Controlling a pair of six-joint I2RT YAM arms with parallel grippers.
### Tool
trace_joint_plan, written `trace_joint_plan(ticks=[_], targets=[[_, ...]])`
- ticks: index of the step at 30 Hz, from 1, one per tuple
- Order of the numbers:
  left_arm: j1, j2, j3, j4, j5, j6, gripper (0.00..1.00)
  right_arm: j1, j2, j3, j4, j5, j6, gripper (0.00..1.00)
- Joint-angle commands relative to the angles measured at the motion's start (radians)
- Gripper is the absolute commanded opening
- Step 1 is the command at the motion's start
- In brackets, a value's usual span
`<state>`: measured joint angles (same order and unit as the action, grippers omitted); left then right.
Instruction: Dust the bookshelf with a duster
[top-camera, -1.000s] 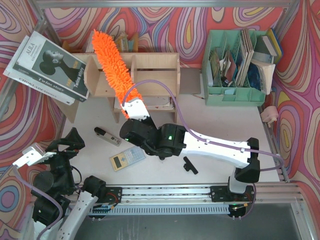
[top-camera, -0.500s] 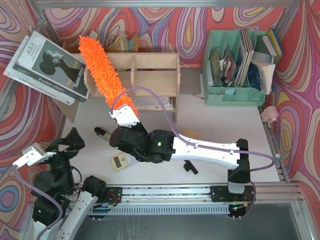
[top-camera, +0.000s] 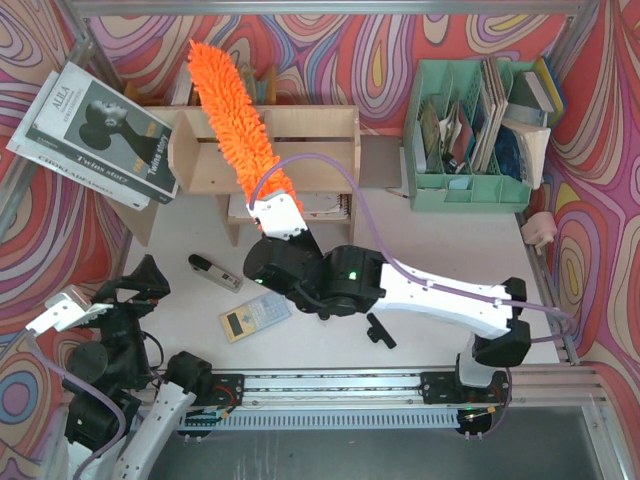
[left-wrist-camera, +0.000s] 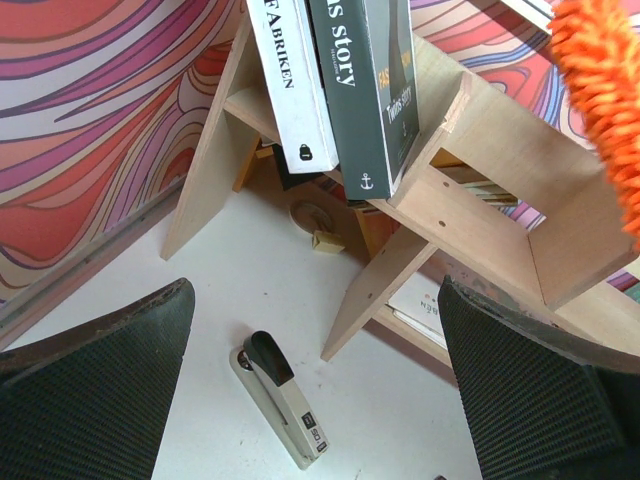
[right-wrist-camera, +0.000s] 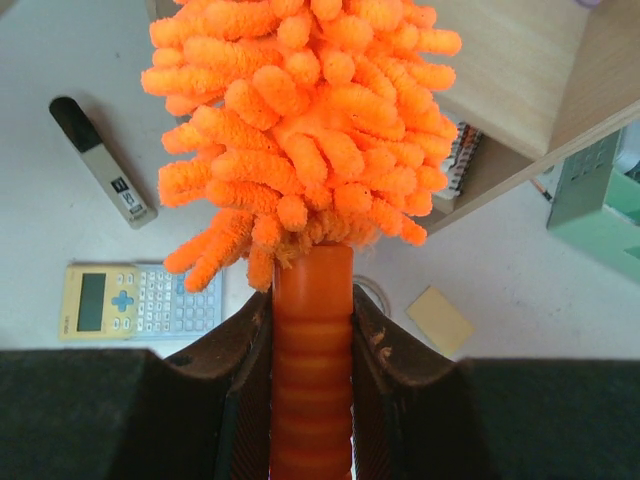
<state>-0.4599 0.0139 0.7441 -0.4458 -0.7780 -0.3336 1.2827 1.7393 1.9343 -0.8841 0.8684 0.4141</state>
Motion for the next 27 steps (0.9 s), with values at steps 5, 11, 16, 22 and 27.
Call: trace_joint_plan(ticks=[5, 11, 16, 22, 27], targets=[[0.007, 0.014, -0.011, 0.018, 0.008, -0.008, 0.98, -0.001, -0.149, 0.117, -0.035, 0.107, -0.094, 0.0], [0.006, 0.016, -0.01, 0.017, 0.009, -0.007, 0.98, -0.002, -0.185, 0.116, -0.134, 0.116, -0.06, 0.0], [0.006, 0.016, -0.01, 0.016, 0.006, -0.007, 0.98, -0.002, -0.175, 0.066, -0.174, 0.073, -0.008, 0.0], [0.007, 0.021, -0.01, 0.017, 0.008, -0.007, 0.98, -0.003, -0.128, 0.057, -0.171, 0.017, -0.005, 0.0], [0.006, 0.013, -0.009, 0.015, 0.003, -0.007, 0.98, -0.012, -0.119, 0.041, -0.169, 0.012, -0.004, 0.0]])
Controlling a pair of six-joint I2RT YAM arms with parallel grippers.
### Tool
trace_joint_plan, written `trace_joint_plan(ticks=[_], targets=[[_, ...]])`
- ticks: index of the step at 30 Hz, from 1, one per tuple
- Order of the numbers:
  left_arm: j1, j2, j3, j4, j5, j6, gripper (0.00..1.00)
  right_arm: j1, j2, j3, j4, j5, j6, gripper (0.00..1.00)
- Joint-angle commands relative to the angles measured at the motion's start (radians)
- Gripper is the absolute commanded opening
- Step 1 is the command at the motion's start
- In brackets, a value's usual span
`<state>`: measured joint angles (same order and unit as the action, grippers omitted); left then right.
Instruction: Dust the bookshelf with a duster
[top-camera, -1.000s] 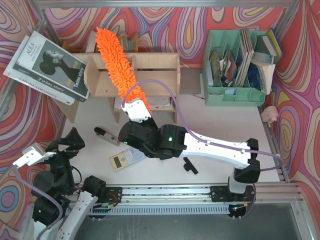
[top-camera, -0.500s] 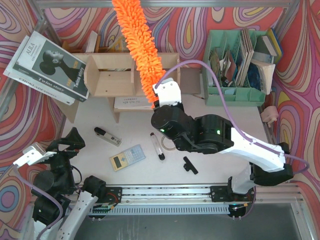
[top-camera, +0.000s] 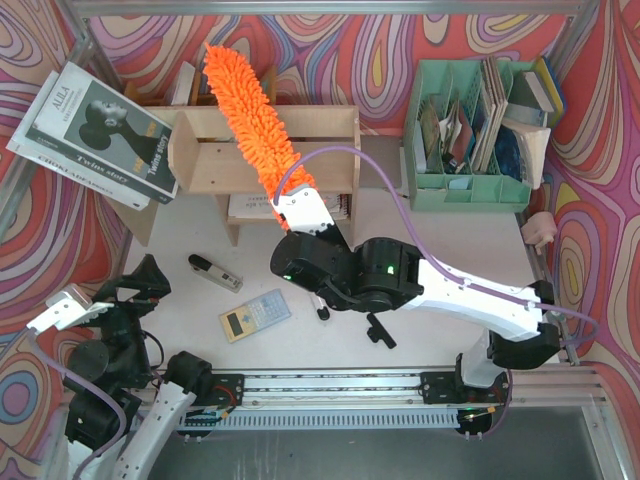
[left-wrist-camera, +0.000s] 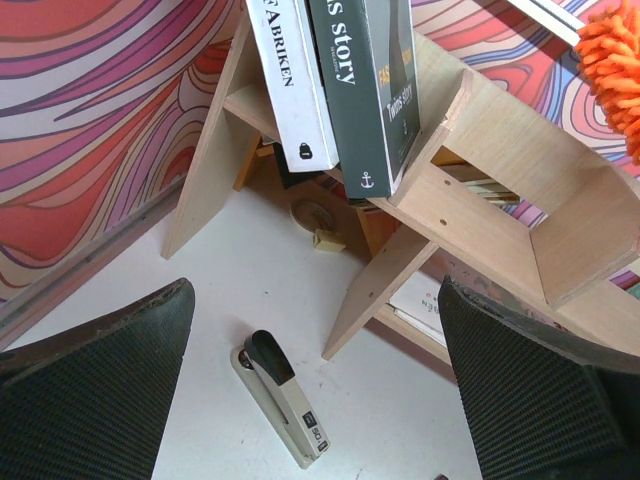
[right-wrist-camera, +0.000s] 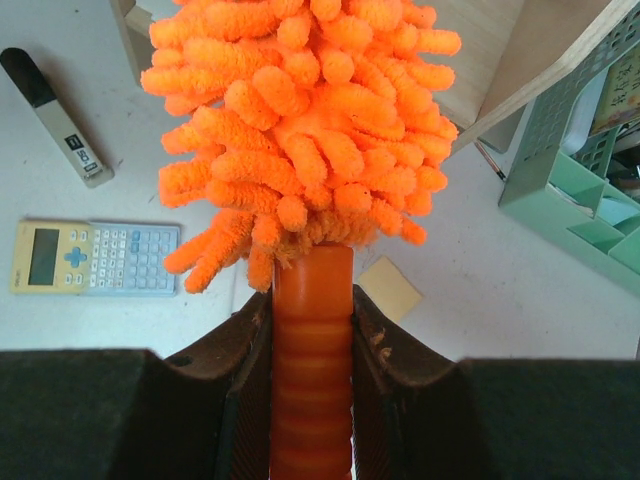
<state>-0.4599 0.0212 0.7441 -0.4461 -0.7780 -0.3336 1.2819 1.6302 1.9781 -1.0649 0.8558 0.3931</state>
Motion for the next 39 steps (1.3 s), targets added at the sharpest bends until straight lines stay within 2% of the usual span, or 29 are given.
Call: trace_joint_plan(ticks=[1, 8, 16, 21, 32, 39], targets=[[0.007, 0.004, -0.009, 0.014, 0.0, -0.007, 0.98, -0.015, -0.011, -0.012, 0.011, 0.022, 0.024, 0.0], [0.007, -0.001, -0.01, 0.015, -0.002, -0.007, 0.98, -0.048, -0.021, -0.073, -0.042, -0.008, 0.081, 0.0], [0.006, 0.001, -0.009, 0.014, -0.003, -0.007, 0.98, -0.09, -0.064, -0.098, -0.199, 0.063, 0.223, 0.0], [0.007, 0.002, -0.01, 0.014, -0.003, -0.007, 0.98, -0.125, -0.118, -0.12, -0.239, 0.086, 0.258, 0.0], [0.006, 0.01, -0.01, 0.014, -0.006, -0.007, 0.98, -0.12, -0.047, -0.065, -0.076, -0.076, 0.11, 0.0], [0.007, 0.015, -0.011, 0.016, -0.004, -0.005, 0.98, -0.079, -0.007, -0.003, -0.015, -0.089, 0.047, 0.0]])
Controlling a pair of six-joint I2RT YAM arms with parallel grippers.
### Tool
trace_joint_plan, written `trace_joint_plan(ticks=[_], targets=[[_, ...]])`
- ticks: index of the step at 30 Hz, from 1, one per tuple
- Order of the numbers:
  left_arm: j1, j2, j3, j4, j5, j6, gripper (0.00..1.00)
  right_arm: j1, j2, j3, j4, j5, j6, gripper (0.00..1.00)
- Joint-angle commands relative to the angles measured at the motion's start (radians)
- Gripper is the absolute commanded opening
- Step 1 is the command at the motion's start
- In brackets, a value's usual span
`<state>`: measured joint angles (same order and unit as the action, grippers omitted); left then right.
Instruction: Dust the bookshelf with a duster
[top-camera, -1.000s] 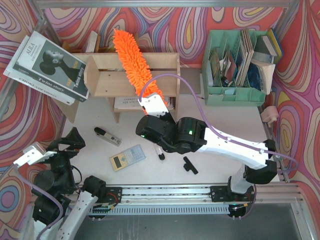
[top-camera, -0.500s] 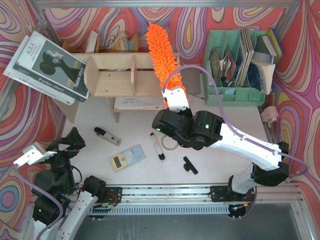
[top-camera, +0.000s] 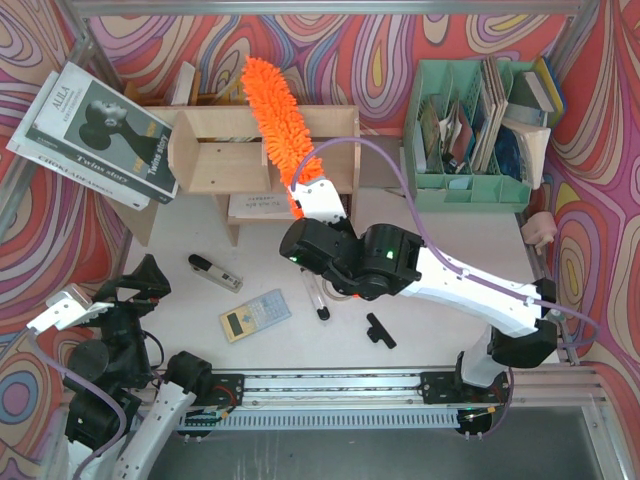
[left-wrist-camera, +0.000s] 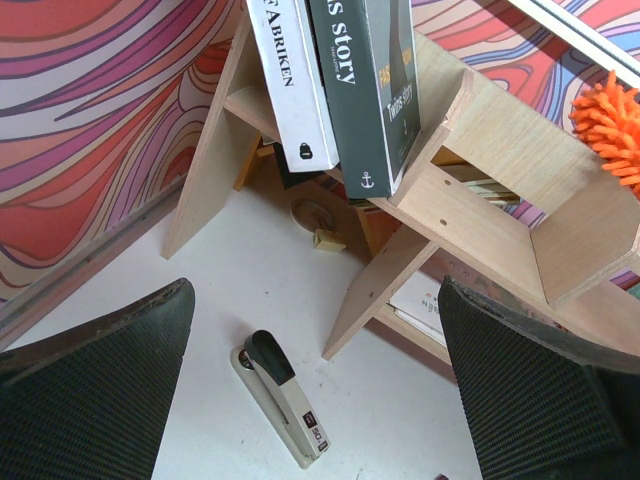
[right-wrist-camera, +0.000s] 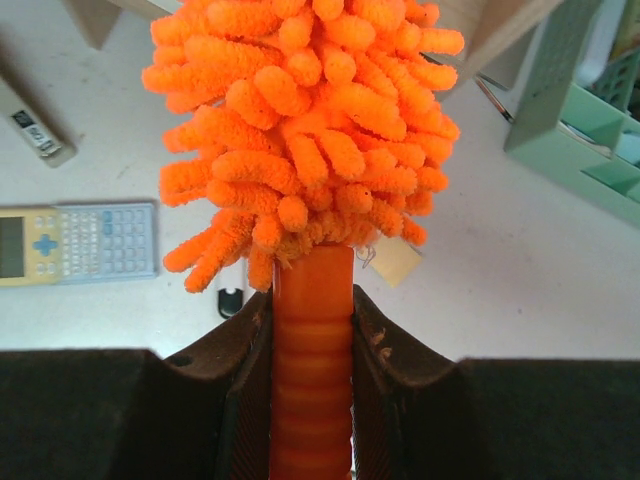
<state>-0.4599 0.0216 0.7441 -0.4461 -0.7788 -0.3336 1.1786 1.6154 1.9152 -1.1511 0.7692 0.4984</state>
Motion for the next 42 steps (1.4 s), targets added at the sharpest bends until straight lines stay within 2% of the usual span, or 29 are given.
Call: trace_joint_plan(ticks=[1, 5, 11, 18, 25, 29, 35, 42], targets=[[0.007, 0.016, -0.011, 0.015, -0.003, -0.005, 0.98, 0.027, 0.008, 0.059, 0.079, -0.003, -0.067, 0.0], [0.006, 0.016, -0.01, 0.015, -0.002, -0.005, 0.98, 0.029, 0.0, 0.041, 0.094, 0.022, -0.085, 0.0], [0.007, 0.019, -0.011, 0.017, 0.0, -0.005, 0.98, 0.023, 0.001, 0.041, -0.02, 0.149, -0.012, 0.0], [0.007, 0.019, -0.011, 0.015, -0.001, -0.005, 0.98, -0.025, -0.045, 0.02, -0.137, 0.186, 0.058, 0.0], [0.006, 0.019, -0.011, 0.014, 0.0, -0.007, 0.98, -0.06, -0.08, -0.003, -0.17, 0.188, 0.084, 0.0], [0.007, 0.018, -0.01, 0.014, -0.002, -0.007, 0.98, -0.06, -0.061, 0.001, -0.119, 0.131, 0.039, 0.0], [0.006, 0.017, -0.011, 0.013, -0.003, -0.007, 0.98, -0.06, -0.075, -0.037, 0.065, 0.003, -0.092, 0.0], [0.006, 0.019, -0.011, 0.013, -0.004, -0.005, 0.98, -0.06, -0.058, -0.023, 0.142, -0.073, -0.149, 0.0]])
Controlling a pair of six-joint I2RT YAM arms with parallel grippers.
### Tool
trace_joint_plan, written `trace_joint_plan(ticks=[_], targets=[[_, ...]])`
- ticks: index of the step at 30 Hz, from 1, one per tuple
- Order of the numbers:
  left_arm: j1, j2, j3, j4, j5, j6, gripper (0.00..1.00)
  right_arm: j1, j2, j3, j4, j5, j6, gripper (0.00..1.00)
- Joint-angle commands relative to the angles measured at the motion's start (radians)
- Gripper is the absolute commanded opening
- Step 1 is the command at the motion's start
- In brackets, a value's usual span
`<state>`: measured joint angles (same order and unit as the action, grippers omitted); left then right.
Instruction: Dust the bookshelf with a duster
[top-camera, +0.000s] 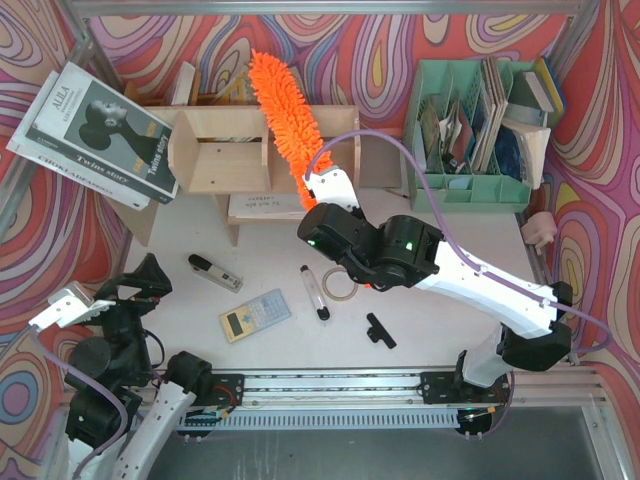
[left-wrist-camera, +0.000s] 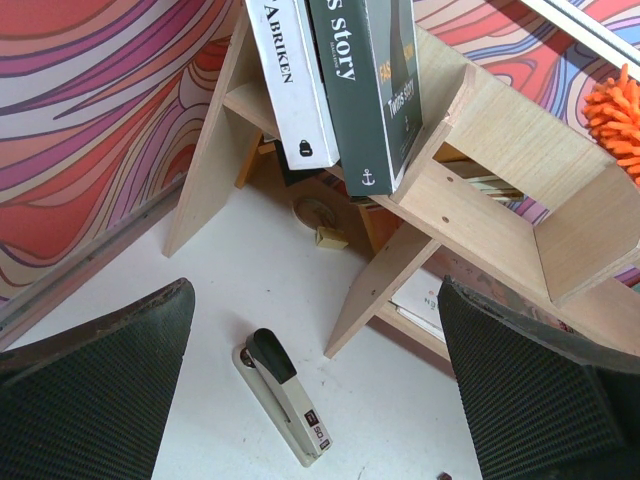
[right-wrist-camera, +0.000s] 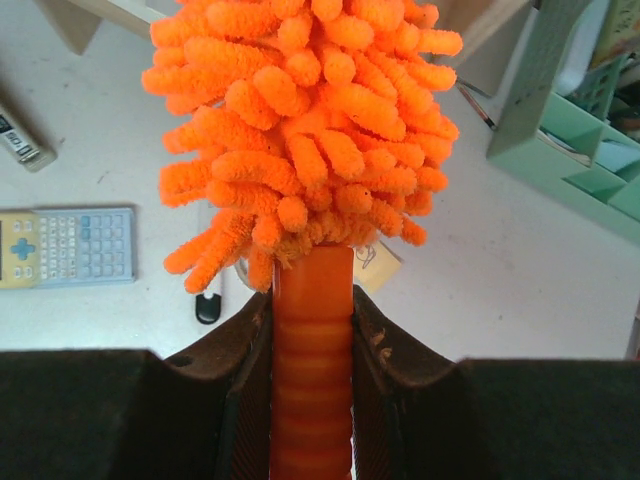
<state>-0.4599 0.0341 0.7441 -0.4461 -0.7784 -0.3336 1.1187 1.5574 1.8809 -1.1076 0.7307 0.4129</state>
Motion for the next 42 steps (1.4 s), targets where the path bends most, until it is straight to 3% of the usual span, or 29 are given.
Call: trace_joint_plan(ticks=[1, 7, 13, 22, 33, 42], targets=[[0.006, 0.004, -0.01, 0.012, -0.004, -0.005, 0.98, 0.0, -0.001, 0.006, 0.102, -0.036, -0.064, 0.0], [0.006, 0.004, -0.01, 0.014, -0.004, -0.006, 0.98, 0.0, -0.033, -0.024, 0.091, 0.009, -0.043, 0.0], [0.007, 0.005, -0.01, 0.012, -0.005, -0.005, 0.98, -0.003, -0.024, 0.014, -0.092, 0.168, 0.086, 0.0], [0.006, 0.002, -0.011, 0.012, -0.005, -0.007, 0.98, -0.024, -0.043, 0.031, -0.249, 0.215, 0.215, 0.0], [0.007, 0.0, -0.01, 0.011, -0.005, -0.007, 0.98, -0.045, -0.065, 0.073, -0.288, 0.233, 0.21, 0.0], [0.006, 0.002, -0.012, 0.014, -0.002, -0.008, 0.98, -0.077, -0.139, 0.017, -0.205, 0.181, 0.152, 0.0]])
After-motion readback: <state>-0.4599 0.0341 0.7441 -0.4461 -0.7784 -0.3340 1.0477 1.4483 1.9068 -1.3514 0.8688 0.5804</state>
